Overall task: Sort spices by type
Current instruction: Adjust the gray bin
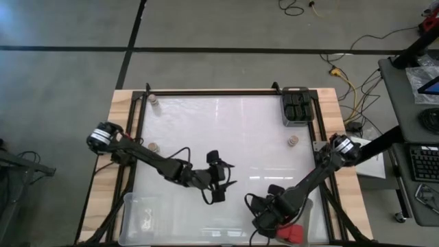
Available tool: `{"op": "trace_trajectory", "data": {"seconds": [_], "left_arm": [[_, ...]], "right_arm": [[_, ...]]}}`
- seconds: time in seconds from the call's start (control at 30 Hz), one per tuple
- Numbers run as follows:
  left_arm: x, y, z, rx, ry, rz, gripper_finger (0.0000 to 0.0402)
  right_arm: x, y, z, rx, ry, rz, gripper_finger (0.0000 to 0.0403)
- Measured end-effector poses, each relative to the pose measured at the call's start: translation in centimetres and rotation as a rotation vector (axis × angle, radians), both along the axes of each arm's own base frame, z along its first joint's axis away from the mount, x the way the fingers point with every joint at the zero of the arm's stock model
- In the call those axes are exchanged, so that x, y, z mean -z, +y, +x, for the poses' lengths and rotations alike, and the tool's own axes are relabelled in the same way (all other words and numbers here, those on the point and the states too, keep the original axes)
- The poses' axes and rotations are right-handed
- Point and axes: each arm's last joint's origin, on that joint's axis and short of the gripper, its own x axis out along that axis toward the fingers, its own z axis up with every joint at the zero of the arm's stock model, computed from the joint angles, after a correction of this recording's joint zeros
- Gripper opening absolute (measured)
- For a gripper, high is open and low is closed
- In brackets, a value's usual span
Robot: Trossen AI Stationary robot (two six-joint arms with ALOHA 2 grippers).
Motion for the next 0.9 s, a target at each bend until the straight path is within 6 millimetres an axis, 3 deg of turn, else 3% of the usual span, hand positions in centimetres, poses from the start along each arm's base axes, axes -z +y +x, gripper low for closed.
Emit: {"op": "trace_trajectory", "data": {"seconds": [0.53, 0.9], "left_arm": [[0.6, -0.2, 0.1, -0.008, 0.01, -0.009, 0.0256], [0.8, -0.3, 0.1, -0.007, 0.014, -0.009, 0.0256]], "right_arm": [[0.6, 1.7, -2.5, -0.084, 0.095, -0.031, 0.0191], [0.7, 3.3, -4.6, -0.189, 0.137, -0.039, 0.0169]]}}
